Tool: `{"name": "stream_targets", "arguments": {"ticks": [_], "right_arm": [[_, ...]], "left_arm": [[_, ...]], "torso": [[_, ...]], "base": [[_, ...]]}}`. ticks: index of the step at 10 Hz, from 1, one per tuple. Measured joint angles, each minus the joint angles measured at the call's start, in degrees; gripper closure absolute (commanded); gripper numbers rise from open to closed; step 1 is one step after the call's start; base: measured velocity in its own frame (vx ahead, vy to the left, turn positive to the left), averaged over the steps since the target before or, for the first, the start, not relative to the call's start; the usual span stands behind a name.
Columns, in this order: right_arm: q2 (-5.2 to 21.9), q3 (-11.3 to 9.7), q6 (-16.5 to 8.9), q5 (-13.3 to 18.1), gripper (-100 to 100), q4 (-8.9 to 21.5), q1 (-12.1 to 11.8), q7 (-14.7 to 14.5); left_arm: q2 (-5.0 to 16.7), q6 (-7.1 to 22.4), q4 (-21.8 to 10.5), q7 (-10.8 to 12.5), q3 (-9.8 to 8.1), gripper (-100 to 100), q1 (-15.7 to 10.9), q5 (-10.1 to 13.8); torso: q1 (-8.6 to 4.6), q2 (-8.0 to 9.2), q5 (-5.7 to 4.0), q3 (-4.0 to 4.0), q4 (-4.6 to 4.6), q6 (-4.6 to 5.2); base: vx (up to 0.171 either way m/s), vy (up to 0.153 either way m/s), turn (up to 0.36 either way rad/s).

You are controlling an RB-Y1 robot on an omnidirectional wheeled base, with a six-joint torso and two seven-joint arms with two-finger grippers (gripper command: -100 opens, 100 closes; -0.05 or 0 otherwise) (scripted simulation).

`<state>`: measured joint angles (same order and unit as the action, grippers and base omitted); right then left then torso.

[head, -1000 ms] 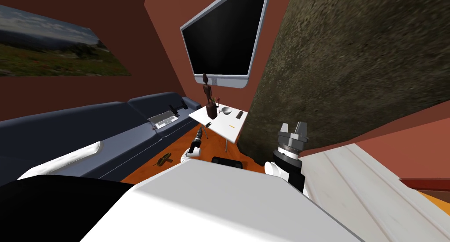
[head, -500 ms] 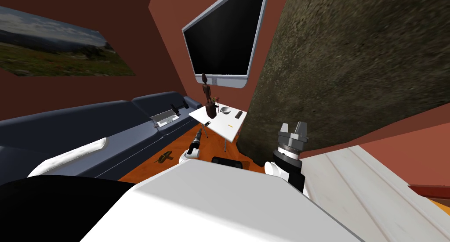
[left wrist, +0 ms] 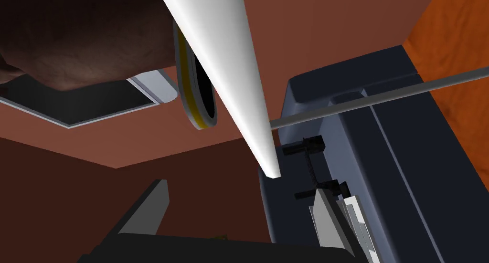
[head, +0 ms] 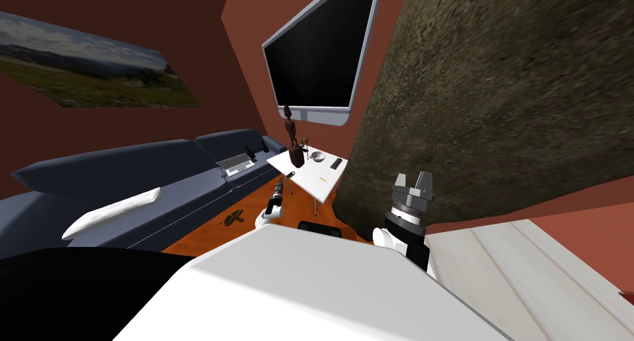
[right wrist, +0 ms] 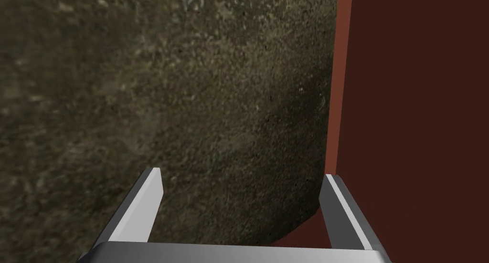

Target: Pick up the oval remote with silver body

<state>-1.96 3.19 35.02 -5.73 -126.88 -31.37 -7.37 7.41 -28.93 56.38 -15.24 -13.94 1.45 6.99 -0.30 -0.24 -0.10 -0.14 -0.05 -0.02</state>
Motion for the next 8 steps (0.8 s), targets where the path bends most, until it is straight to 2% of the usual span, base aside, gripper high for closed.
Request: {"name": "stream_targets", "arguments": {"ticks": [3, 7, 8], "right_arm": [[0.00, 0.00, 0.00, 0.00, 0, 0.00, 0.01, 0.00], [0.01, 0.00, 0.00, 0.00, 0, 0.00, 0.01, 0.00], [0.01, 0.00, 0.00, 0.00, 0, 0.00, 0.01, 0.00]], "left_arm": [[-3.29, -0.60, 1.79, 0.66, -0.81, -100, -1.53, 3.13], [-8.62, -0.73, 3.38, 1.20, -1.29, -100, -2.41, 5.14], [-8.75, -0.64, 3.42, 1.19, -1.31, 0, -2.46, 5.18]], "torso": [[0.19, 0.15, 0.04, 0.08, 0.03, 0.00], [0.26, 0.21, 0.06, 0.12, 0.04, 0.00], [0.30, 0.23, 0.06, 0.13, 0.04, -0.01]], "base": [[0.021, -0.026, 0.031], [0.009, -0.011, 0.012], [0.000, 0.000, 0.000]]}}
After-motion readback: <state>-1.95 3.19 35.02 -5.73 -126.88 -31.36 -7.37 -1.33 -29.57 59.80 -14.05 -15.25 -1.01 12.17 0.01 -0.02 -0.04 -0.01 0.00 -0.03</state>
